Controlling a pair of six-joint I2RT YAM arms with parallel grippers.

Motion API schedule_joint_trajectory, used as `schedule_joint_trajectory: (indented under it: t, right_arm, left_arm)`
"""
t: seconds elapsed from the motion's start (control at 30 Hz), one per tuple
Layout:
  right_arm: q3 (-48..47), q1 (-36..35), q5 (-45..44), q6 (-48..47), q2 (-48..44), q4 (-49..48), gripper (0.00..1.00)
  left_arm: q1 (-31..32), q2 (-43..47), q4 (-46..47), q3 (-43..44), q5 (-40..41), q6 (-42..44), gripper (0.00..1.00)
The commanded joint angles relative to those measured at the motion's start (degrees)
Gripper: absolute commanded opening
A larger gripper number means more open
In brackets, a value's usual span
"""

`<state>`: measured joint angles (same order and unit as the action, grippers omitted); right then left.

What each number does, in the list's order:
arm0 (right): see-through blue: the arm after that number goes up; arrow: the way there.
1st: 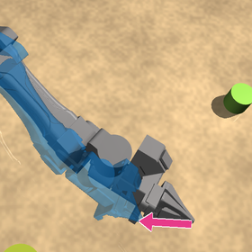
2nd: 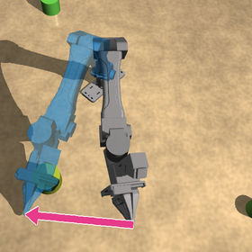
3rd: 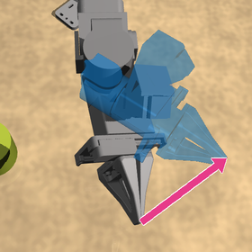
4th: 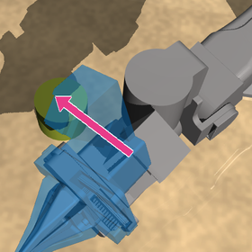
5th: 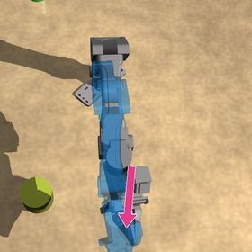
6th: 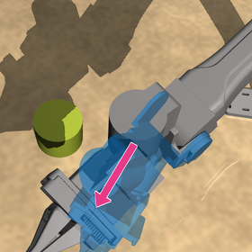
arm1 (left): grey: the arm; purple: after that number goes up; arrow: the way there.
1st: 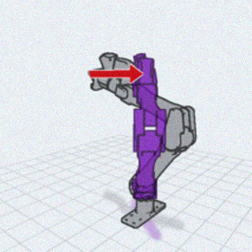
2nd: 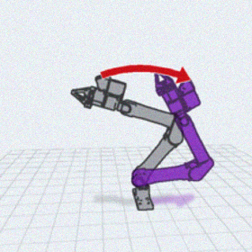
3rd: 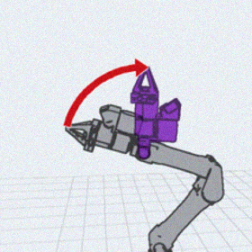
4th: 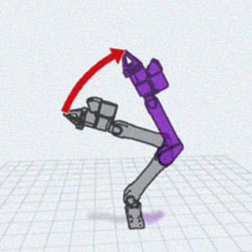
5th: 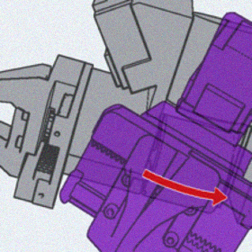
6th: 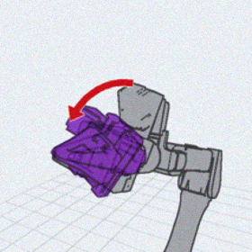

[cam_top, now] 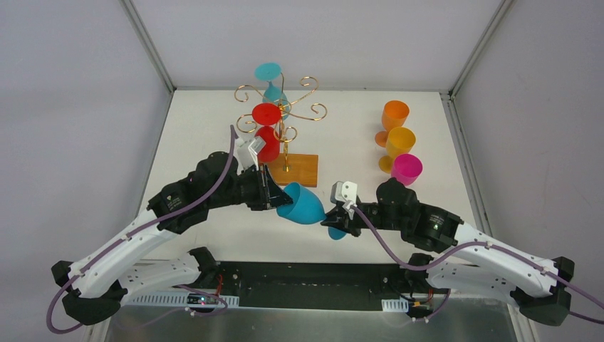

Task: Take the wine glass off the wine glass rack
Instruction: Place the wine glass at the center of the board.

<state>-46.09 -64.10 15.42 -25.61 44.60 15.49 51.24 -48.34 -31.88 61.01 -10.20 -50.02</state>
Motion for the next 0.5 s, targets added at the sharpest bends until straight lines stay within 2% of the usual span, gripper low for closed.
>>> schedule_joint_trajectory:
  t: [0.0,0.03,0.17,0.23,0.37,0.47]
  right_arm:
    - [-2.5,-0.4,0.1,-1.2,0.2,-5.3,0.00]
    - [-2.5,-0.4,-0.1,-1.2,0.4,-5.3,0.00]
    - [-2.4,-0.4,-1.1,-1.0,0.4,-5.3,0.00]
    - [-2.1,-0.4,-2.3,-0.6,0.3,-5.3,0.15]
    - [-0.8,-0.4,-4.7,-0.2,-0.8,-5.4,0.37]
    - [0.5,-0.4,-9.5,1.0,-2.3,-6.4,0.46]
  left_arm:
    - [-0.8,0.7,2.5,-0.8,-3.2,1.1,0.03]
    - [-0.9,0.8,2.5,-0.8,-3.2,1.3,0.00]
    - [-1.4,1.6,2.4,-1.1,-3.2,2.0,0.00]
    - [-1.8,1.9,1.8,-1.1,-3.0,2.3,0.00]
    - [-3.1,2.7,-2.1,-0.7,-0.7,3.4,0.00]
    - [-3.8,3.2,-5.7,-0.2,2.1,4.4,0.00]
